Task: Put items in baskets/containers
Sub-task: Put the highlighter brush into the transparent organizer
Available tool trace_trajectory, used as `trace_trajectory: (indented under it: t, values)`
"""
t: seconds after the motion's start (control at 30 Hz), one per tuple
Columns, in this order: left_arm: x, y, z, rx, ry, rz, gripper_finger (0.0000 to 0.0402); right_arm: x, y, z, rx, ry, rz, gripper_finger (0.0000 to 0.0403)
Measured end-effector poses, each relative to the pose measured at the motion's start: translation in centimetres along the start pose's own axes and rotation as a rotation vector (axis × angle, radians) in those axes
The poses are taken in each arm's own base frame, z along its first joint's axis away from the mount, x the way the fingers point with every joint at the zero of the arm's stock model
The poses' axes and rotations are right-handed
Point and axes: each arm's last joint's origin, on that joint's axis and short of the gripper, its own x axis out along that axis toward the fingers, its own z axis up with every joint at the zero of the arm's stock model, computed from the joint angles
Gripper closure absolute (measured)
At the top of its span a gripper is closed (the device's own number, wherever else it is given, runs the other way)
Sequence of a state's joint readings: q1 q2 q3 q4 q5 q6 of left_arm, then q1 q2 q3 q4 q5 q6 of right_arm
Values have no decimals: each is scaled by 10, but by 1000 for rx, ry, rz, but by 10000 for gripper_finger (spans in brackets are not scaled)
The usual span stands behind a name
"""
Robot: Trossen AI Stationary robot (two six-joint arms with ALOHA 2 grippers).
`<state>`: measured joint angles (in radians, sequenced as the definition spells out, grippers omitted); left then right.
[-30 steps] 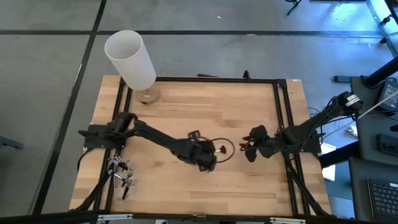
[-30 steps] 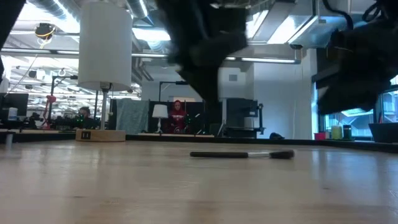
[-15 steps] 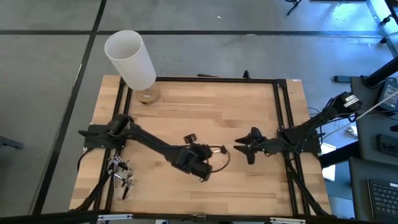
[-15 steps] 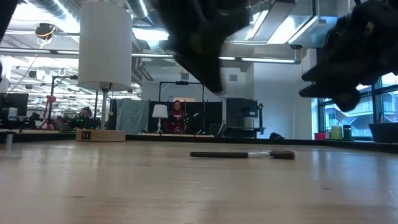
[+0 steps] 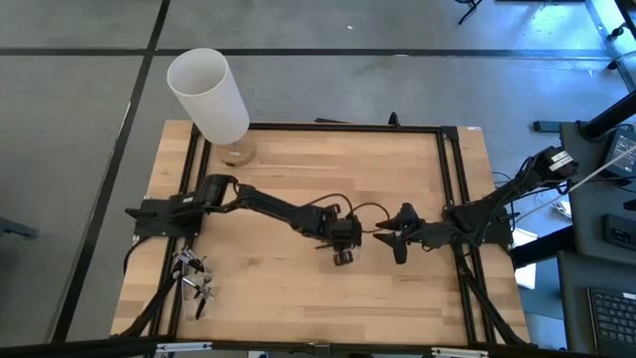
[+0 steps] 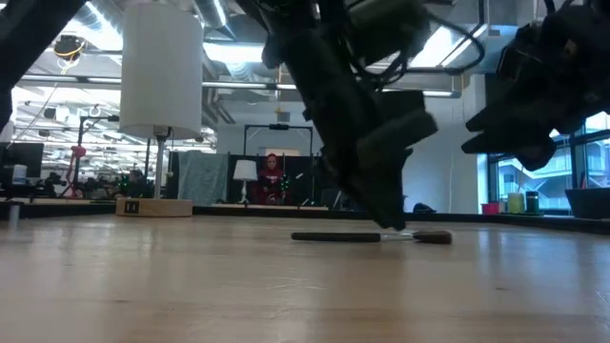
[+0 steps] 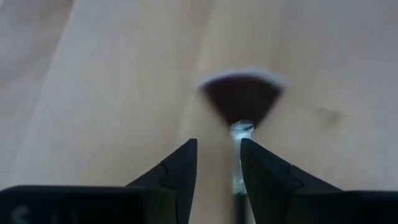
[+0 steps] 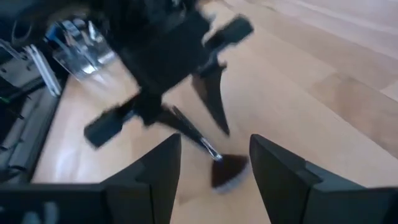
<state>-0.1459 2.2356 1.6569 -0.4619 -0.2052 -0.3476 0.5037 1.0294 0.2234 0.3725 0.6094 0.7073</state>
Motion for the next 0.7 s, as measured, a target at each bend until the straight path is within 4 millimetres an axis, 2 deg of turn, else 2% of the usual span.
trace_trajectory:
  t: [0.13, 0.37, 0.53, 0.7]
  values:
    - [1, 8, 1, -16, 32, -29, 292, 0, -3, -3, -13, 30, -26, 213]
    - [6, 1, -6, 1, 99, -130, 307, -1, -7, -8, -19, 71, -64, 213]
    - [12, -4, -15, 16, 131, -57, 321, 0, -7, -7, -12, 65, -59, 213]
    - [15, -3, -22, 11, 172, 11, 360, 0, -6, -7, 5, 62, -57, 213]
